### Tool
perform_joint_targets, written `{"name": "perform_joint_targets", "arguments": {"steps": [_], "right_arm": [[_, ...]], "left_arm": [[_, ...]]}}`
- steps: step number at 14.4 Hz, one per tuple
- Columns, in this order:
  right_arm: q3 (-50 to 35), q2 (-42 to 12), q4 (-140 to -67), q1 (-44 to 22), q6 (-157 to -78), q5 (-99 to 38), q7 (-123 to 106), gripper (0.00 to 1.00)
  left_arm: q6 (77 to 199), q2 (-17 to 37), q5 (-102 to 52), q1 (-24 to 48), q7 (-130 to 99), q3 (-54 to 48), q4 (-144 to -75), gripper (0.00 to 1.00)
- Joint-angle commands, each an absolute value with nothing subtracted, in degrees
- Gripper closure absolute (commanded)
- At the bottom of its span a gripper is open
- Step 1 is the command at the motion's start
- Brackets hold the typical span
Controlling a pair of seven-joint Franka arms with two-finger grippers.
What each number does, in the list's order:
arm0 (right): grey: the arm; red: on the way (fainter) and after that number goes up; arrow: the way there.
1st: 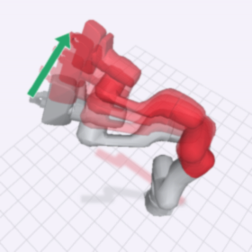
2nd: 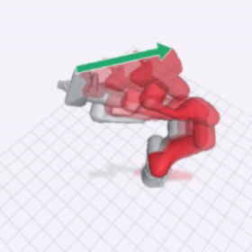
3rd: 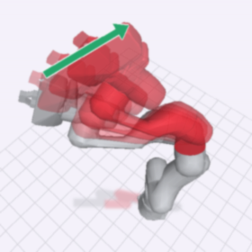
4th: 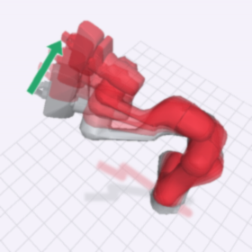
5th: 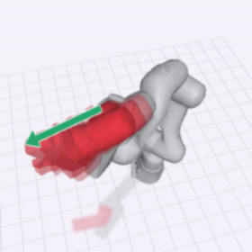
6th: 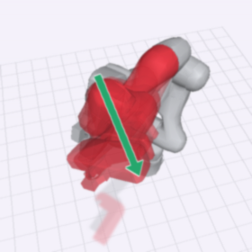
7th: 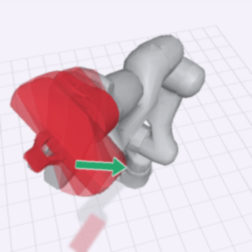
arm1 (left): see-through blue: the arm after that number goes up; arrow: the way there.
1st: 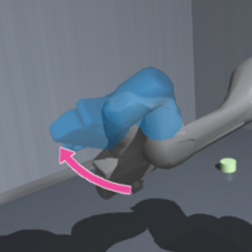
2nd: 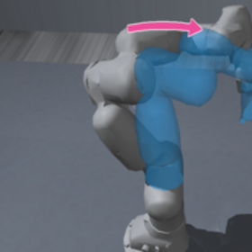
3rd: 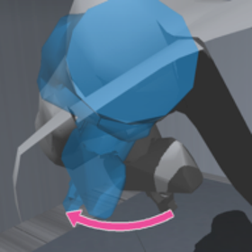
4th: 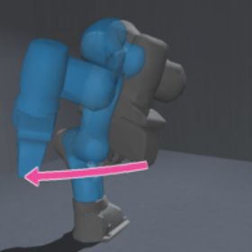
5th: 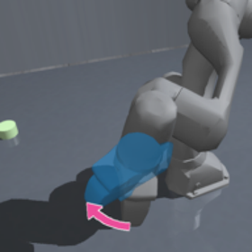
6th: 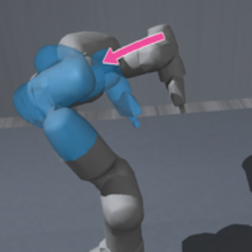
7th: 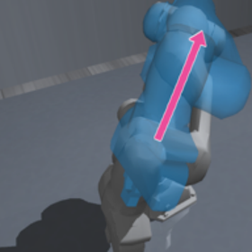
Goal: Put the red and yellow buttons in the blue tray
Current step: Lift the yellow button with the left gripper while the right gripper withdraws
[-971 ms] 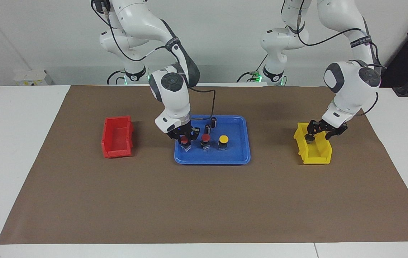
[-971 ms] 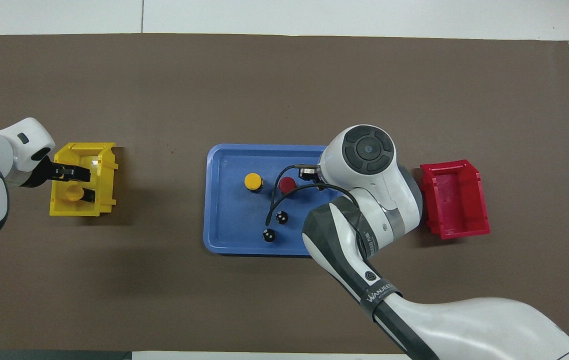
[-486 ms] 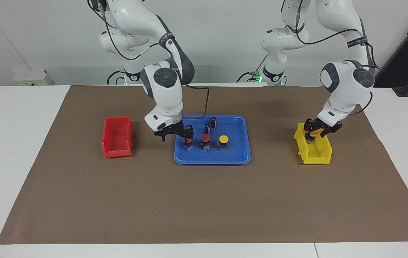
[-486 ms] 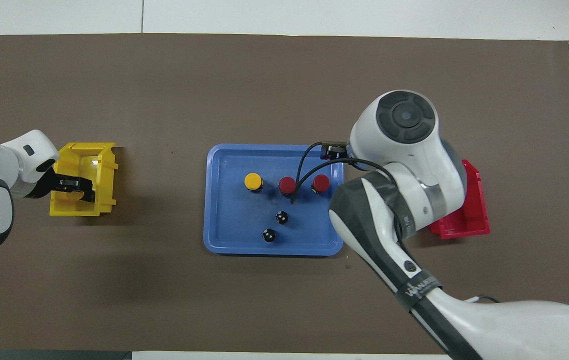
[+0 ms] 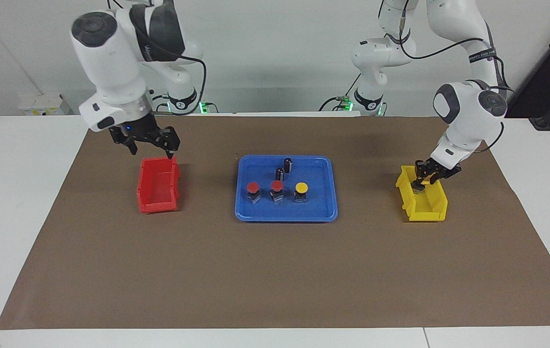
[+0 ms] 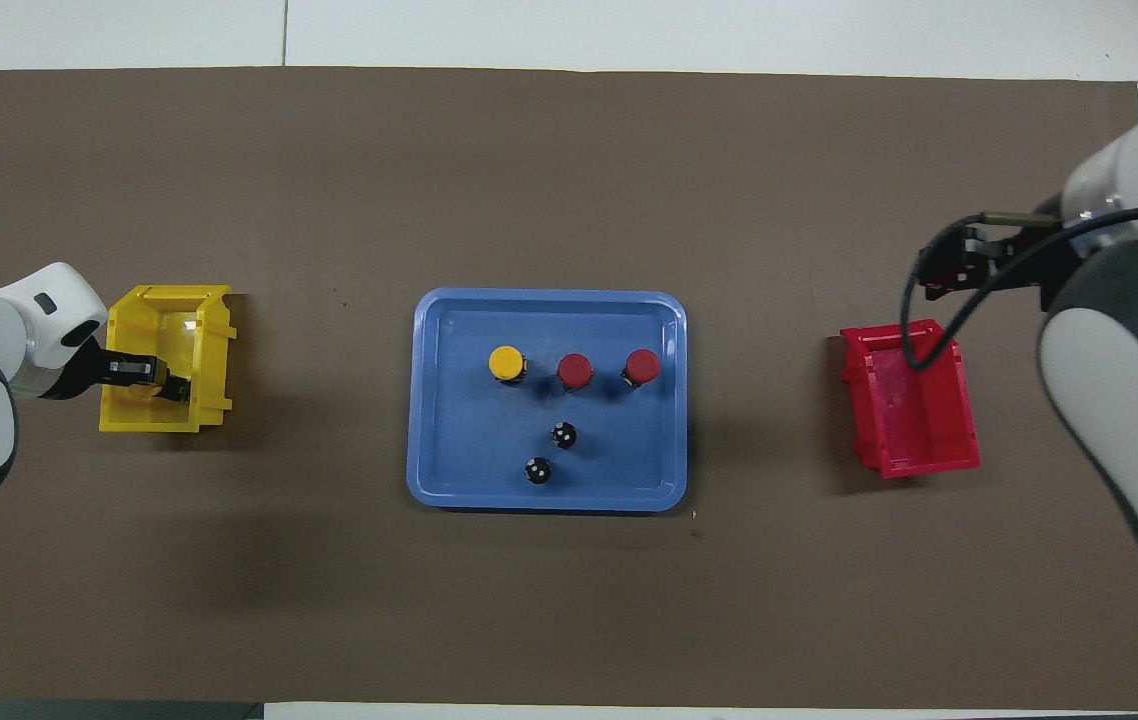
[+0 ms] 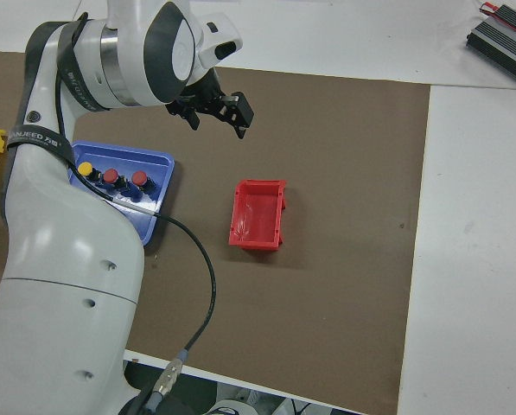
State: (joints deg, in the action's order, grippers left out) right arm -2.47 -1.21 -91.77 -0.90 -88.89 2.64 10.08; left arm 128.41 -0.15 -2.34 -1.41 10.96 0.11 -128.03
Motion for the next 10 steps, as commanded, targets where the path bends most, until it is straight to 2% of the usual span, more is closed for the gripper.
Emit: {"name": "perform_joint_targets", "arguments": {"steps": [1, 4, 6, 10], "right_arm": [[-3.25, 0.09, -91.32, 4.81, -85.17, 2.28, 1.18, 0.00], [-3.16, -0.44, -89.30, 8.86, -84.46, 2.38, -2.81, 0.00], [-2.38, 0.09, -88.51, 7.48, -83.41, 3.08, -2.81, 0.00], [-2.20, -0.53, -88.68, 7.47, -83.67, 2.99, -3.25, 0.00]], "left_arm": [[125.62, 0.52, -2.11, -1.33, 7.31, -0.35, -123.34, 0.99], [110.62, 1.93, -0.02, 1.13, 4.23, -0.62, -109.30, 0.99], [106.53, 2.98, 2.11, 7.78, -5.82, -0.79, -103.82, 0.99], [115.91, 5.87, -0.78, 22.12, -26.34, -1.05, -107.05, 0.99]]}}
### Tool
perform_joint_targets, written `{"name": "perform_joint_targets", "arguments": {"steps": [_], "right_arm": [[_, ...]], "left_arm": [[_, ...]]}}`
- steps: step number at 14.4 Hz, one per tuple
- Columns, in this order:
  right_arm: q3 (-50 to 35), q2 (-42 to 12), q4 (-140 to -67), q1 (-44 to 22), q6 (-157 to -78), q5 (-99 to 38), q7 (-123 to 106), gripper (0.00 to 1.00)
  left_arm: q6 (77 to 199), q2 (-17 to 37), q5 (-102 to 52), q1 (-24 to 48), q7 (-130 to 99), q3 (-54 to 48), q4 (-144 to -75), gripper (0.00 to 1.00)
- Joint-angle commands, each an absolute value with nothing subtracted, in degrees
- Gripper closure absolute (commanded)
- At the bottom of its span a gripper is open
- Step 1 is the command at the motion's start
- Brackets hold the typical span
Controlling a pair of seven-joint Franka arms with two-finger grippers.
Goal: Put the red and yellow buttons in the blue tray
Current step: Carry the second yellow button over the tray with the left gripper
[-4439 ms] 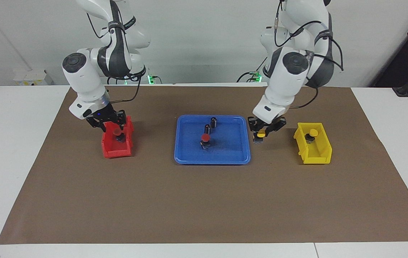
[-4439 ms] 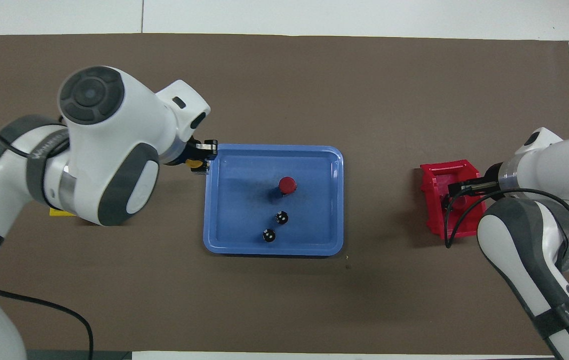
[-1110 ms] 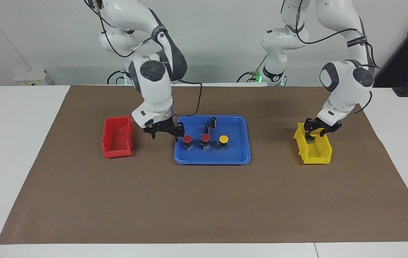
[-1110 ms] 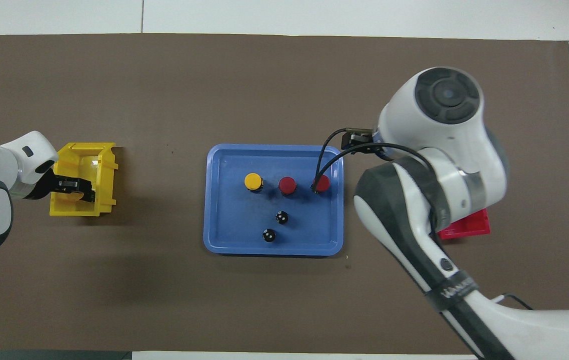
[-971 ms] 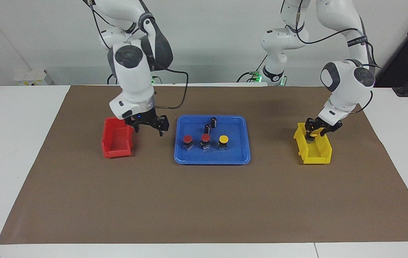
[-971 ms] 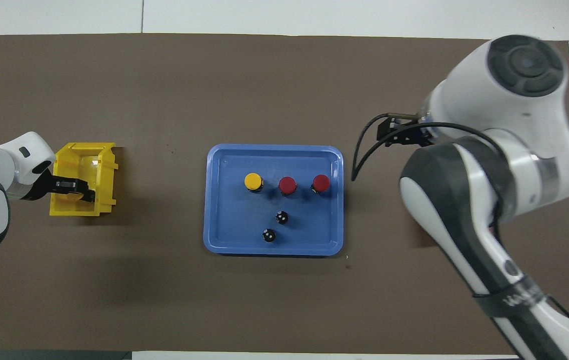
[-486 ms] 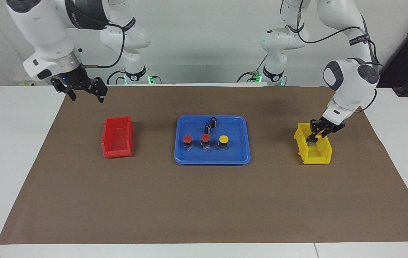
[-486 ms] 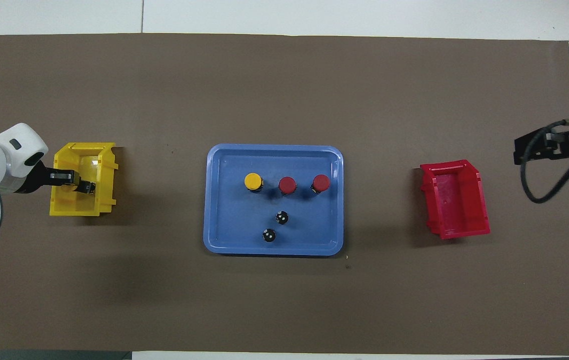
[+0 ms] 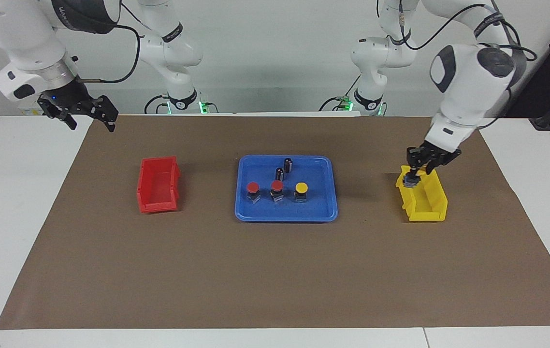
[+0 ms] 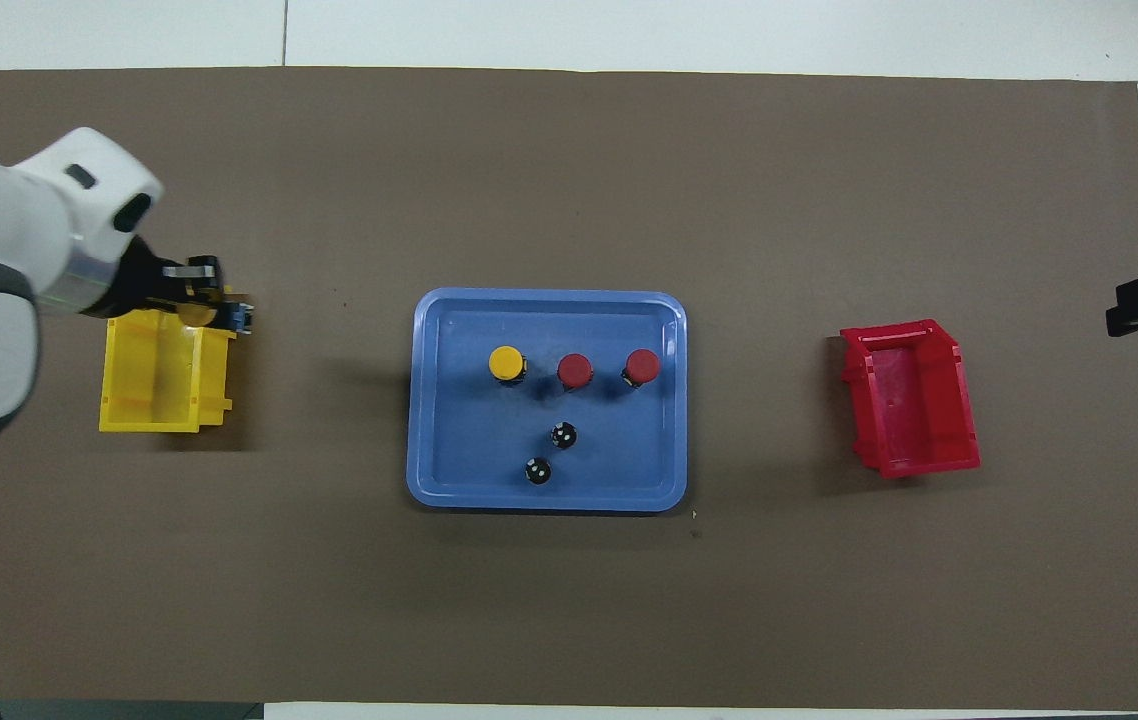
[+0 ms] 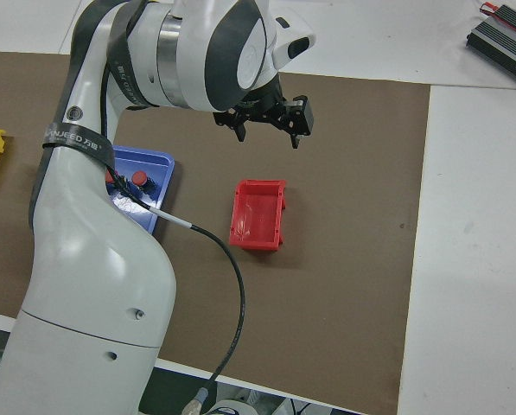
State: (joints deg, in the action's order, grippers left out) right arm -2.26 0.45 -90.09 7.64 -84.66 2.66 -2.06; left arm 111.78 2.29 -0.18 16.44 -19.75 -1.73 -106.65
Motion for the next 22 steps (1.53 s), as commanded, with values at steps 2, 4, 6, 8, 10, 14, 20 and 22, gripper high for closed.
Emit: {"name": "perform_joint_targets", "arguments": {"steps": [2, 4, 6, 8, 10, 14, 20, 22], "right_arm": [[-2.20, -0.44, -89.21, 7.82, -84.11, 2.55, -3.43, 0.00], [-2.20, 0.08, -90.87, 7.21, -85.60, 2.46, -3.25, 0.00], [-2.37, 0.18, -90.97, 7.20, -85.78, 2.46, -3.25, 0.00], [-2.20, 0.18, -91.05, 7.82, -85.78, 2.37, -3.43, 0.00], [-2.20, 0.18, -91.05, 7.82, -85.96, 2.37, -3.43, 0.00], [-2.20, 0.18, -90.44, 8.09, -85.17, 2.37, -5.44, 0.00], [-2.02, 0.00, -90.18, 8.61, -84.37, 2.37, -5.98, 0.00], [-2.02, 0.00, -90.18, 8.61, -84.46, 2.29, -5.98, 0.00]], "left_arm": [[119.16, 8.25, -2.02, 26.78, -27.68, -1.05, -107.31, 0.99], [121.37, 10.89, -2.11, 29.61, -27.86, -1.05, -107.40, 0.99], [124.53, 13.00, -2.02, 31.11, -29.52, -0.97, -107.84, 0.99], [124.98, 14.06, -2.02, 31.29, -29.62, -0.88, -108.11, 0.99], [124.63, 14.41, -1.93, 31.20, -29.44, -0.88, -108.72, 0.99], [120.52, 13.80, -1.49, 31.81, -29.88, -0.70, -107.41, 0.10], [104.00, 5.47, 0.25, 23.66, -20.95, -0.18, -102.13, 0.00], [98.99, 0.46, 2.02, 16.47, -7.89, -0.35, -102.22, 0.00]]}}
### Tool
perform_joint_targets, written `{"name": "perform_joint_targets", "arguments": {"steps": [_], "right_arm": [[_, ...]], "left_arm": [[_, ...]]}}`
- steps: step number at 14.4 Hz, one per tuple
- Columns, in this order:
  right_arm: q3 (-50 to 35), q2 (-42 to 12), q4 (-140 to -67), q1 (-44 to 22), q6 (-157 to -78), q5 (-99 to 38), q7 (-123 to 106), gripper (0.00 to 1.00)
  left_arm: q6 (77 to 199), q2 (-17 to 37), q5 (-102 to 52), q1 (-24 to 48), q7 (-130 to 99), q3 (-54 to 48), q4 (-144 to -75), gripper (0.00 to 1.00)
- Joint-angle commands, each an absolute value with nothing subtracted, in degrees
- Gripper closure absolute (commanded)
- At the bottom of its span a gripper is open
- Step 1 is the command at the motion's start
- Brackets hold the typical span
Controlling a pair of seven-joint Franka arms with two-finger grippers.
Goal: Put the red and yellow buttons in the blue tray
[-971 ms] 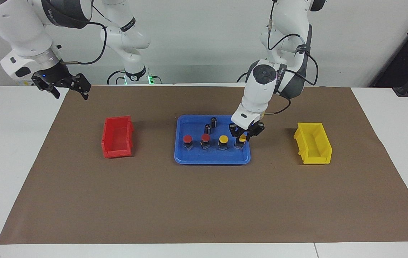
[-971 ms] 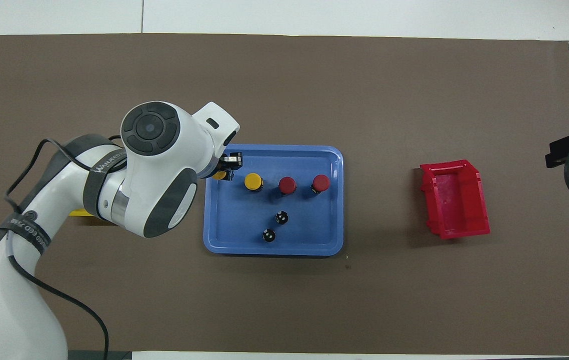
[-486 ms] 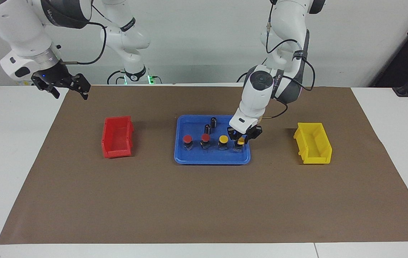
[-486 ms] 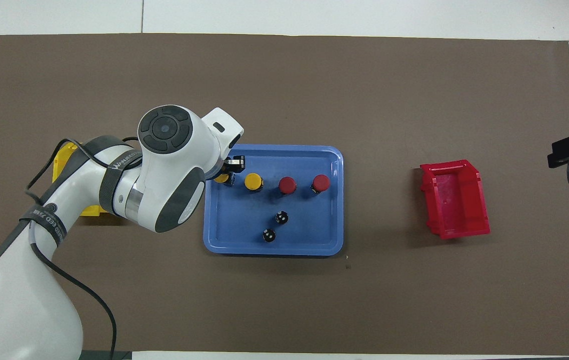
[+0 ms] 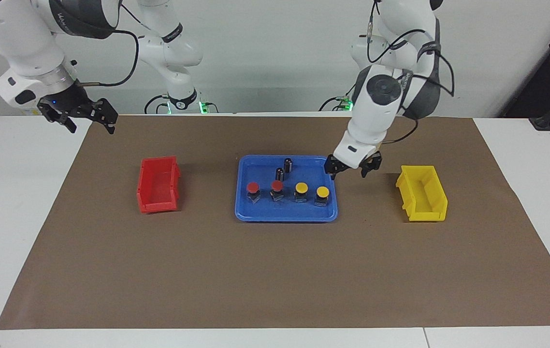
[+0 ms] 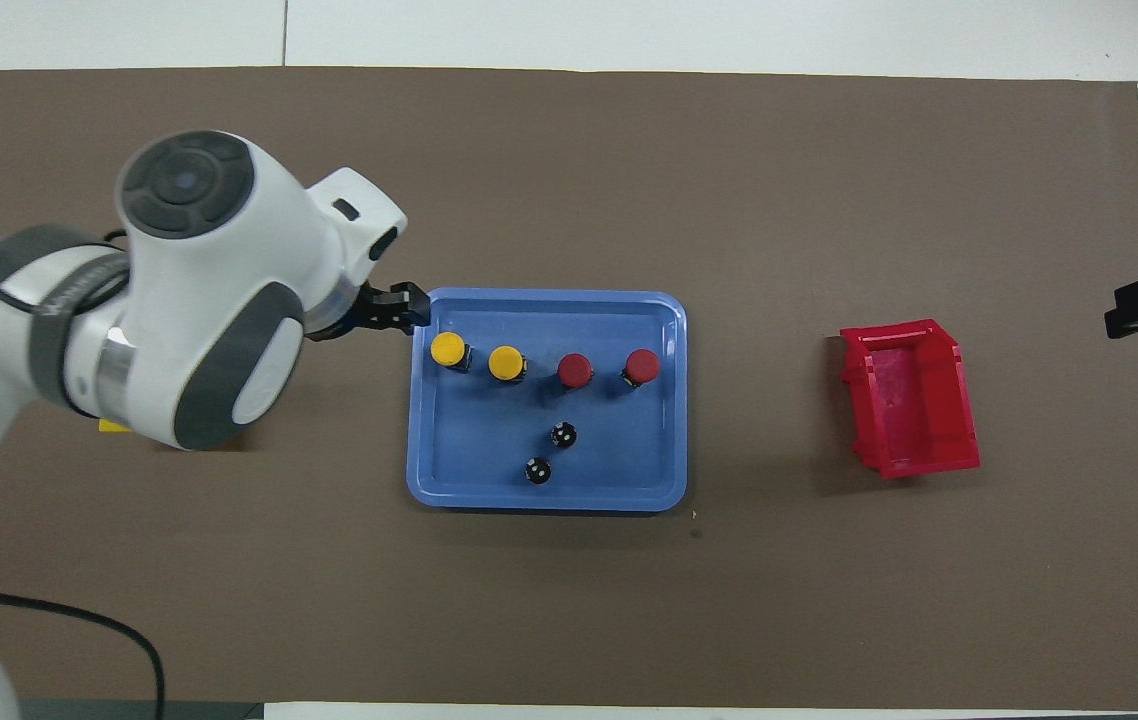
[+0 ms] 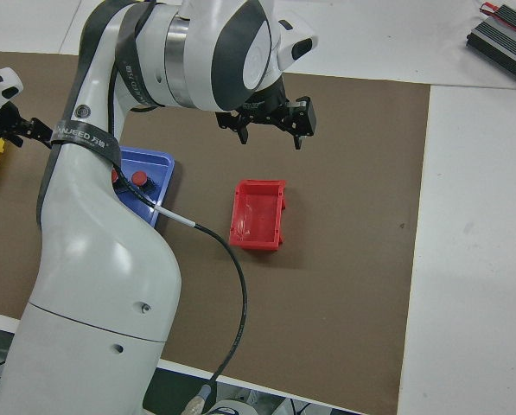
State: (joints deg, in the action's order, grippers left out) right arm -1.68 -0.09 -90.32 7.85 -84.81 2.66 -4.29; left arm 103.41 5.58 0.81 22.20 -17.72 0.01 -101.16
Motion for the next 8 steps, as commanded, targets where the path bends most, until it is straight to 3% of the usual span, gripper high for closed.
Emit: {"name": "perform_joint_targets", "arguments": {"steps": [1, 3, 8], "right_arm": [[-2.02, 0.00, -90.18, 8.53, -84.38, 2.29, -5.98, 0.00], [-2.11, 0.00, -90.09, 8.61, -84.38, 2.20, -5.98, 0.00], [-2.20, -0.09, -89.82, 8.44, -84.20, 2.29, -5.98, 0.00]], "left_arm": [[96.70, -1.21, 2.02, 13.22, -0.51, -0.26, -102.04, 0.00], [95.28, -3.77, 1.93, 8.02, 6.48, -0.26, -101.95, 0.00], [91.32, -3.78, 1.41, 4.92, 6.94, -0.09, -96.34, 0.00]]}}
